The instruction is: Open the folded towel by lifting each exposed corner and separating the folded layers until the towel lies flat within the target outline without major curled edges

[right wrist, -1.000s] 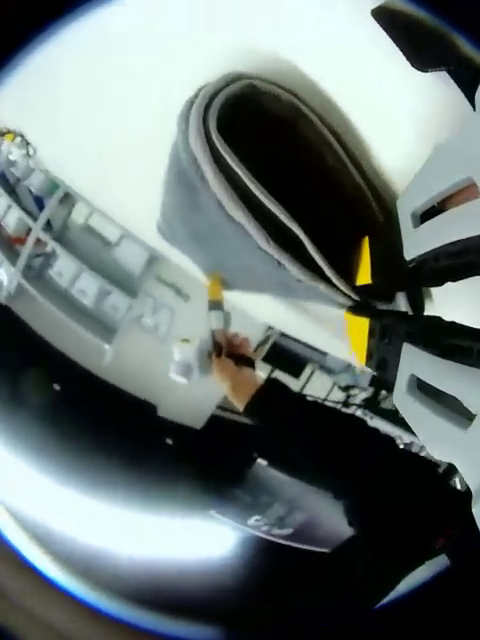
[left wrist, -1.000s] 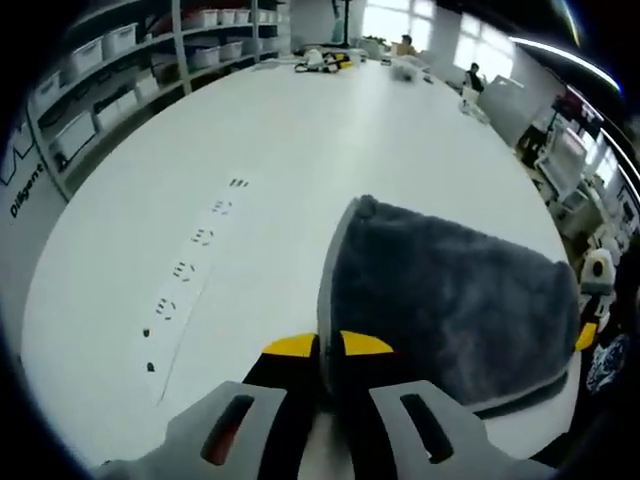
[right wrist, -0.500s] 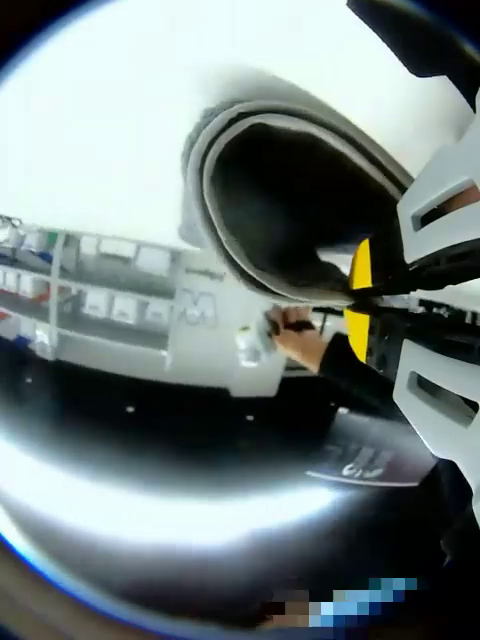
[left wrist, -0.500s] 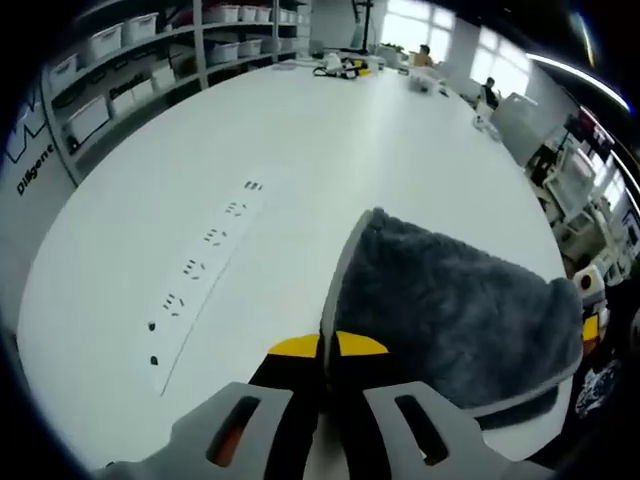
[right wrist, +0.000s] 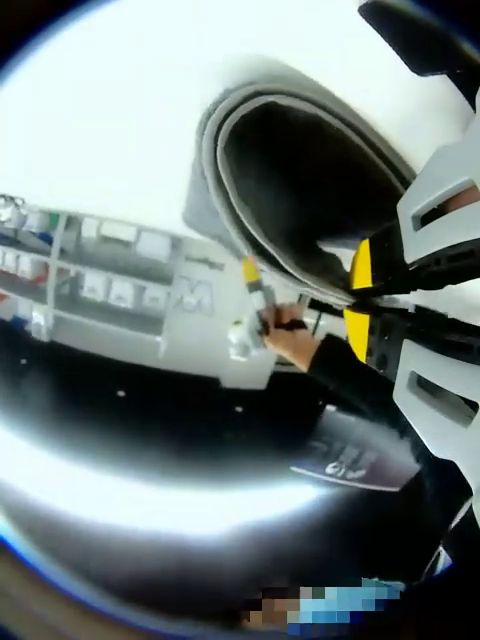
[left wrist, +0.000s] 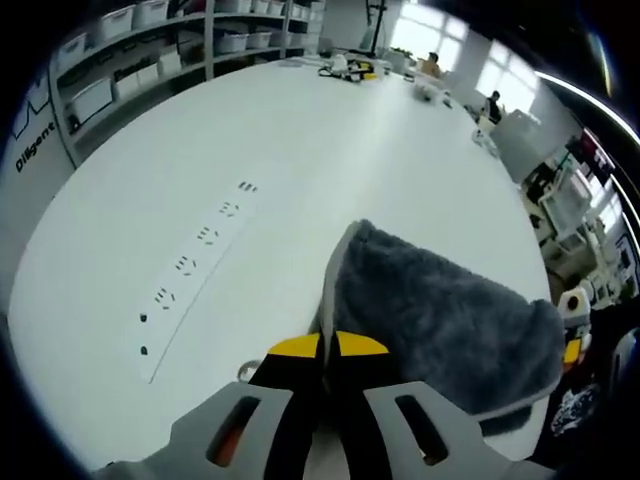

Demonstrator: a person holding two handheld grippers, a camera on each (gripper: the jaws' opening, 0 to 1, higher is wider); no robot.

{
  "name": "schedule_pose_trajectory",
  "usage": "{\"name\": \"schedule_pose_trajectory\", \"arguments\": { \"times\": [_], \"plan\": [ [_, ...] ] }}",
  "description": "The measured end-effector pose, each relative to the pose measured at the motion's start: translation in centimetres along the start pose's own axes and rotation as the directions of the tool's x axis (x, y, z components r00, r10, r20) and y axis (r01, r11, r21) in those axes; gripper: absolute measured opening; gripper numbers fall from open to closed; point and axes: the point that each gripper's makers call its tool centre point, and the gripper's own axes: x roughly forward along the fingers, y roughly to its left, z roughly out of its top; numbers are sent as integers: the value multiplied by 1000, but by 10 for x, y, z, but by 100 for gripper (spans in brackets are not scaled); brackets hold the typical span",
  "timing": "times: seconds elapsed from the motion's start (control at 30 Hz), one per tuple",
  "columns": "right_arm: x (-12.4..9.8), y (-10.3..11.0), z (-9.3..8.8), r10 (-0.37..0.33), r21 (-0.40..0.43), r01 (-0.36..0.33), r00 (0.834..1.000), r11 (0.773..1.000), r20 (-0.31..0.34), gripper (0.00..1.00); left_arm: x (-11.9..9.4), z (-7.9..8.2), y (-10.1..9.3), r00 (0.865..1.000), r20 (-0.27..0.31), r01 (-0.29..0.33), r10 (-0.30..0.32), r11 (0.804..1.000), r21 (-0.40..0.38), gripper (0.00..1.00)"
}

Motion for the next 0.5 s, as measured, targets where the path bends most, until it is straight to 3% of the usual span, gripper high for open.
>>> {"name": "schedule_pose_trajectory", "arguments": {
  "times": [0.07,0.13,0.2,0.27,0.33,0.4,0.5],
  "plan": [
    [-1,-3,0,-21,-60,20,1000,998,-22,0,-2,4,-3,1000,10,-4,4,1000,3,2],
    [-2,-8,0,-68,-171,57,996,984,-60,0,-2,8,-2,999,22,-31,30,999,28,2],
    [-3,-9,-3,-98,-302,61,989,951,-109,0,-2,10,-2,999,26,-48,47,998,48,2],
    [-4,-11,-2,-153,-484,73,980,872,-128,0,-1,11,-2,998,19,-63,62,996,56,2],
    [-6,-7,4,-160,-535,74,980,842,-115,0,-7,17,4,998,15,-67,67,996,53,2],
    [-7,-4,8,-162,-543,80,981,836,-105,0,-8,21,8,997,12,-71,70,996,49,2],
    [-9,-4,18,-175,-584,93,981,807,-85,0,-8,29,12,997,11,-80,80,996,45,2]
  ]
}}
